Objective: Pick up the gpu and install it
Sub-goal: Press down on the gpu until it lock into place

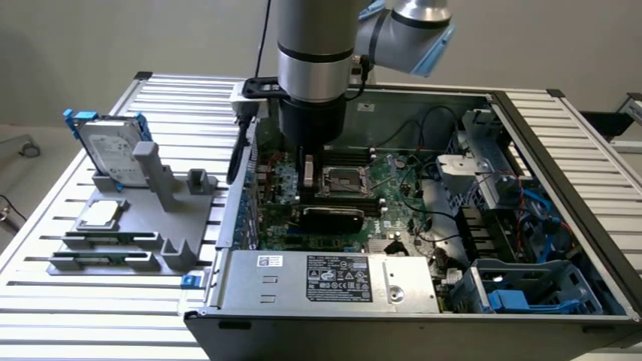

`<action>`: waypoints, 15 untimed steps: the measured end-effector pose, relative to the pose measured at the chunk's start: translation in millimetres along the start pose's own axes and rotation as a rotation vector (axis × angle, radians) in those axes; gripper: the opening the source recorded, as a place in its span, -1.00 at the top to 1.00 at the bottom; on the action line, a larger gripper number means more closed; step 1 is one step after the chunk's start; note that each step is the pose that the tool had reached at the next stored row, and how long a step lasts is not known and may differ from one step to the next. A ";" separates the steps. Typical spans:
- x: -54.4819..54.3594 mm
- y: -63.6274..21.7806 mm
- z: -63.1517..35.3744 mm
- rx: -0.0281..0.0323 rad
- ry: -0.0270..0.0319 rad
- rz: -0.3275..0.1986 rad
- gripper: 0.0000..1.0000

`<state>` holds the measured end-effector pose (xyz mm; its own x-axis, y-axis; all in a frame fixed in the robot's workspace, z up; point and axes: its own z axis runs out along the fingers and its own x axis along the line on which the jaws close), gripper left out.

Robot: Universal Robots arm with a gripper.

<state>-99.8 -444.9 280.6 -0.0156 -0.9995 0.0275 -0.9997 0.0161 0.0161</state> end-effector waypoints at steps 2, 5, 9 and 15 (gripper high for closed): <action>0.1 2.9 -0.7 -0.0020 -0.0021 0.001 0.79; 0.2 7.5 -1.3 -0.0180 -0.0070 0.001 0.79; 0.3 13.2 -1.3 -0.0577 -0.0109 0.000 0.79; 0.8 18.8 -6.4 -0.0821 -0.0104 -0.001 0.79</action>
<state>-118.4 -445.2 287.4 -0.0156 -0.9997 0.0171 -0.9950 0.0172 0.0981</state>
